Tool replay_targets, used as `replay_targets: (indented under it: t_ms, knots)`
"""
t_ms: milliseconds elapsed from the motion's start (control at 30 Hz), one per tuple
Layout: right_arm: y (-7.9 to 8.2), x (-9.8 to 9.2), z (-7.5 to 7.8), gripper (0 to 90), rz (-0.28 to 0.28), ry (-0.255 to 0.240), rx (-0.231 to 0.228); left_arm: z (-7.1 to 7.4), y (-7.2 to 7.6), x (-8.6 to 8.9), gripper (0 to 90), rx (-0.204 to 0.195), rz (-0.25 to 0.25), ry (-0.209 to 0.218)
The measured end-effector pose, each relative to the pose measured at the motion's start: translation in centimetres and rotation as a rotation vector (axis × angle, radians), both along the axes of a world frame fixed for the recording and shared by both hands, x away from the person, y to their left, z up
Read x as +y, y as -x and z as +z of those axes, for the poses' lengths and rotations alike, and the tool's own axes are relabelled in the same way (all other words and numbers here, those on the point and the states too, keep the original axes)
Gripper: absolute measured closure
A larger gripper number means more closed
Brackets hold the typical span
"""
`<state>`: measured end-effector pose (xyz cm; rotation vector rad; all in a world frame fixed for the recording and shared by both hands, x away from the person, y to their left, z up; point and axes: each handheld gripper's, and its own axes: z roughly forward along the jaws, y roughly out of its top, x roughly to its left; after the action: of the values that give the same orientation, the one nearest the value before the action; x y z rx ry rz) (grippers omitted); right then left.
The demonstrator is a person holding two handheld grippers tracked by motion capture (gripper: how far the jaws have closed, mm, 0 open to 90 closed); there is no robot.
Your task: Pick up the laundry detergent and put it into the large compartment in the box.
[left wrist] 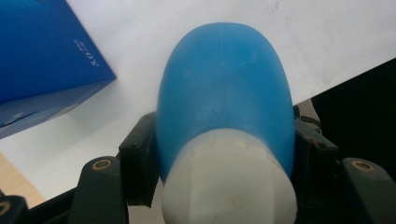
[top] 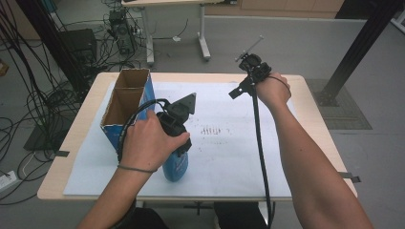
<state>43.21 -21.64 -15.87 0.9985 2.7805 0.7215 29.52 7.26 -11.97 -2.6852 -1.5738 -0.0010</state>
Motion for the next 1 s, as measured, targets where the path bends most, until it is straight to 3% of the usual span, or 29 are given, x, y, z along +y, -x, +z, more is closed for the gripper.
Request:
replay_targets:
  t_ms: [800,1000]
  knots:
    - [-0.4,-0.2,-0.3,3.2,-0.002,-0.014,-0.001,10.1,-0.7,-0.2,37.7,-0.034,-0.046,0.03]
    - [-0.5,-0.2,-0.4,3.3,-0.003,-0.008,0.002,12.6,-1.2,0.5,37.8,-0.043,-0.041,0.059]
